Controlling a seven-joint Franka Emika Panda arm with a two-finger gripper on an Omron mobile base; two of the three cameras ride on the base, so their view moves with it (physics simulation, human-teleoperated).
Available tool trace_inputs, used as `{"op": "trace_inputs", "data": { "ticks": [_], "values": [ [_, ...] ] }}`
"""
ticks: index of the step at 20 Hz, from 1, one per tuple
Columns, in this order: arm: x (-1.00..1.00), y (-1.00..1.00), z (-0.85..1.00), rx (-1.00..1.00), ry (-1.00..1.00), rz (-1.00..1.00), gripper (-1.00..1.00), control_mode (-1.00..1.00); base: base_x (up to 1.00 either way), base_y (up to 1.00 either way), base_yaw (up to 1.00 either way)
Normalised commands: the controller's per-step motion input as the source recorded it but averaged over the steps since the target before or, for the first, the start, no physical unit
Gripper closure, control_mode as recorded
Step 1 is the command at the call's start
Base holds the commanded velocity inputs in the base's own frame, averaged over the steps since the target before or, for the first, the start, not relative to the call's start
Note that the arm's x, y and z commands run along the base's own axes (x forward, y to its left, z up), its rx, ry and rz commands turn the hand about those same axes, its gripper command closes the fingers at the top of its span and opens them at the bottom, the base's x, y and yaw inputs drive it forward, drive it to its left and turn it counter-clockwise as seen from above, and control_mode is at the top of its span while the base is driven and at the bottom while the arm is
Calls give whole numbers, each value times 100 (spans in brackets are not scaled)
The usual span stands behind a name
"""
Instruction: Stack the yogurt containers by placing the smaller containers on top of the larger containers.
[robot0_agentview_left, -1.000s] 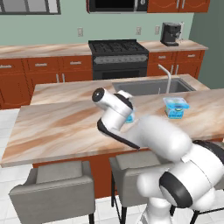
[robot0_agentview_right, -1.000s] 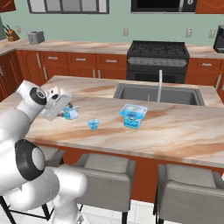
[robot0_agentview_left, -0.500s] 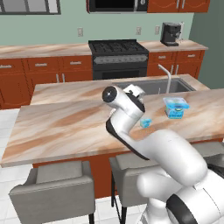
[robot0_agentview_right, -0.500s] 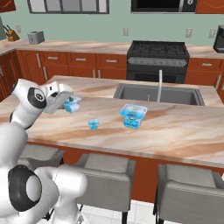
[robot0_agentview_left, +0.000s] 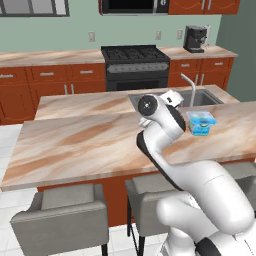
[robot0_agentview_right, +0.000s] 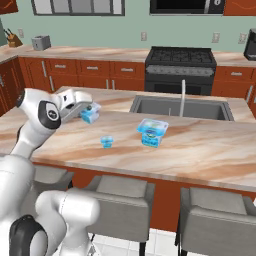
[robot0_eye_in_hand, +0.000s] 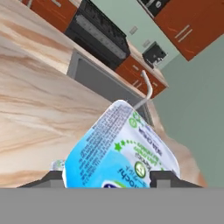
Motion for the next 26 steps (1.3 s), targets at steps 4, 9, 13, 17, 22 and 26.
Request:
{"op": "trace_inputs", "data": {
  "ticks": [4, 9, 13, 17, 22, 26],
  "values": [
    [-18, -41, 35, 2, -9, 0, 100, -100, 0, 0, 0],
    [-12, -39, 26, 0, -3, 0, 100, -100, 0, 0, 0],
    [-5, -36, 25, 0, 0, 0, 100, -100, 0, 0, 0],
    [-5, -31, 26, 0, 0, 0, 100, -100, 0, 0, 0],
    [-8, -33, 20, 0, 0, 0, 100, -100, 0, 0, 0],
    [-12, -34, 10, 0, 5, 0, 100, -100, 0, 0, 0]
  ]
}}
